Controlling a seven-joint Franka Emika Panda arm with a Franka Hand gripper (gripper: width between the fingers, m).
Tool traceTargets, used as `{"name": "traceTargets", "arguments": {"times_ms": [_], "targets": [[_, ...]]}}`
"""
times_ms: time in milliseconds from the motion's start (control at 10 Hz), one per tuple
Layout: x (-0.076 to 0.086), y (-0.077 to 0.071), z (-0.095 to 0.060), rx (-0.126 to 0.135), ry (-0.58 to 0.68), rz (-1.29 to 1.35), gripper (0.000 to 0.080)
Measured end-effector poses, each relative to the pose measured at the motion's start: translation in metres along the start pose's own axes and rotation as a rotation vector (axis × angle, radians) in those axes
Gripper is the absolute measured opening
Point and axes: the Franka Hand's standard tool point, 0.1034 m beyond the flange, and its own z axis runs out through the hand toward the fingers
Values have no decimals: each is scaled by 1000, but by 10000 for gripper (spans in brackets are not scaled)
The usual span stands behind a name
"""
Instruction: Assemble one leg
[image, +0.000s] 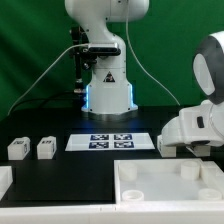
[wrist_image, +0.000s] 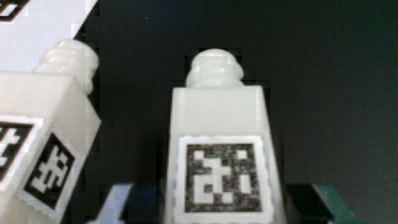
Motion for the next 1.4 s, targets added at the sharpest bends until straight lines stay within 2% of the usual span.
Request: {"name": "traceTargets", "arguments": {"times_ms": [200, 400, 600, 700, 800, 900, 1000, 1300, 1400], "targets": [[0, 1, -2, 2, 3, -2, 292], [-5, 8, -33, 19, 93, -38, 292], [-21, 18, -64, 23, 147, -74, 293], [-22, 23, -86, 26, 241, -101, 293], [-25, 32, -112, 25, 408, -121, 293], [-36, 45, -126, 30, 537, -115, 293], [-41, 50, -131, 33, 632, -105, 293], [-32, 49, -137, 45, 923, -106, 293], [-31, 53, -142, 43, 1028, -121, 293]]}}
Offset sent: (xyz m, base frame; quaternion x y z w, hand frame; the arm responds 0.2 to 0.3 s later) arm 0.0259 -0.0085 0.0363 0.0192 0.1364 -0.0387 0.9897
